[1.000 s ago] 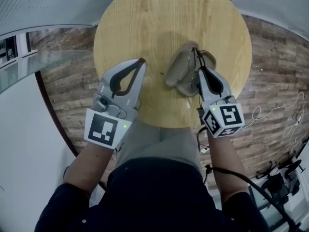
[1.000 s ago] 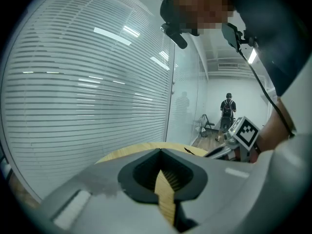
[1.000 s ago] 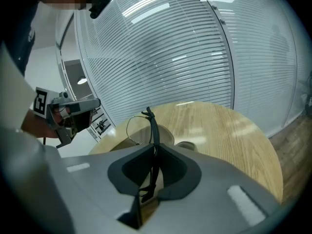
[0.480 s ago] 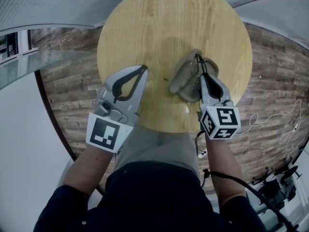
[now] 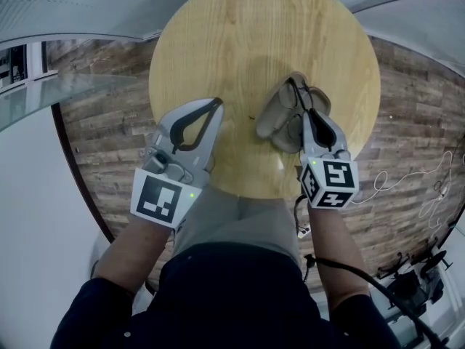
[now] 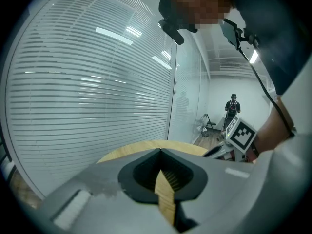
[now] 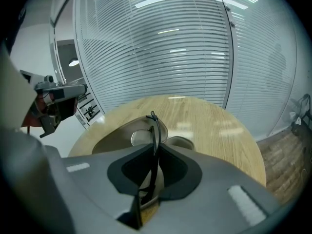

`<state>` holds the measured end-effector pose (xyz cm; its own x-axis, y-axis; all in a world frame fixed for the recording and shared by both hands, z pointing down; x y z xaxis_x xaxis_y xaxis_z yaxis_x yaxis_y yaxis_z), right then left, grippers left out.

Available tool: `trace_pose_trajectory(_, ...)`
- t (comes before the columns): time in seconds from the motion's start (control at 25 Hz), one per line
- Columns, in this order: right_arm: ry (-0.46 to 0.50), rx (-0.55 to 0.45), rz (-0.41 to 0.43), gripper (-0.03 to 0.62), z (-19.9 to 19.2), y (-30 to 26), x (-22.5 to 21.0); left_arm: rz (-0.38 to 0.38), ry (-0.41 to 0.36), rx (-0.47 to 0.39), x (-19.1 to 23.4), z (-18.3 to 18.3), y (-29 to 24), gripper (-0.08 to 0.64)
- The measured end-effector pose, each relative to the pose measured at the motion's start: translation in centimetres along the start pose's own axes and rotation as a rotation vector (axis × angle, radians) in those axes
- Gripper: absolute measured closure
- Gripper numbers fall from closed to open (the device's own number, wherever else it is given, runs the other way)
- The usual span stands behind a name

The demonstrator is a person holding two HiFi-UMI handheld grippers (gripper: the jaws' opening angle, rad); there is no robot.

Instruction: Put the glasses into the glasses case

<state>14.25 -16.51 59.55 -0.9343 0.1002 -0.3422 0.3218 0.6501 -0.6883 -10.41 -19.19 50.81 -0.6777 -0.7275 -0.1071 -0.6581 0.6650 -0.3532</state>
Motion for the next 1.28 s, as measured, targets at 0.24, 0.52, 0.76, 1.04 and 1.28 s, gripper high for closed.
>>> trace_pose_trajectory(0.24, 0.013, 0.037, 0.03, 0.502, 0.3, 0.4, 0.1, 0.013, -0.014, -0.017, -0.5, 1.5, 0.4, 0.56)
trace_pose_trajectory(0.52, 0.016, 0.037, 0.053, 0.474, 1.2, 2.9, 1.4, 0.018, -0.051, -0.053, -0.8, 5.1, 2.0, 0.56)
trace_pose_trajectory(0.76, -0.036, 0.001, 0.079, 0.472, 3.0, 5.1, 2.0, 0.018, -0.109, -0.093, -0.5, 7.9, 2.8, 0.56)
trace_pose_trajectory(1.04, -0.04, -0.038, 0.1, 0.471, 4.4, 9.3, 2.9, 0.017, -0.123, -0.153, -1.6, 11.2, 3.9, 0.56)
trace_pose_trajectory(1.28, -0.04, -0.083, 0.122, 0.471, 5.1, 12.7, 4.5, 0.014, -0.154, -0.173, -2.2, 13.0, 5.8, 0.56)
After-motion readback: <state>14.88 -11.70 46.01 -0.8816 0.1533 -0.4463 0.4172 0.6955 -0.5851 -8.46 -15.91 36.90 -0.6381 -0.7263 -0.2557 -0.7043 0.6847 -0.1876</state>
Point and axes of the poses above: the fingertips, and each gripper's own axes: y backward along the fingers, x to its left, z out of its top, the point moved 8 cm from there along y, backward along the fingers, and after that the axes turned 13 degrees about -y, right-handed, at the moved point
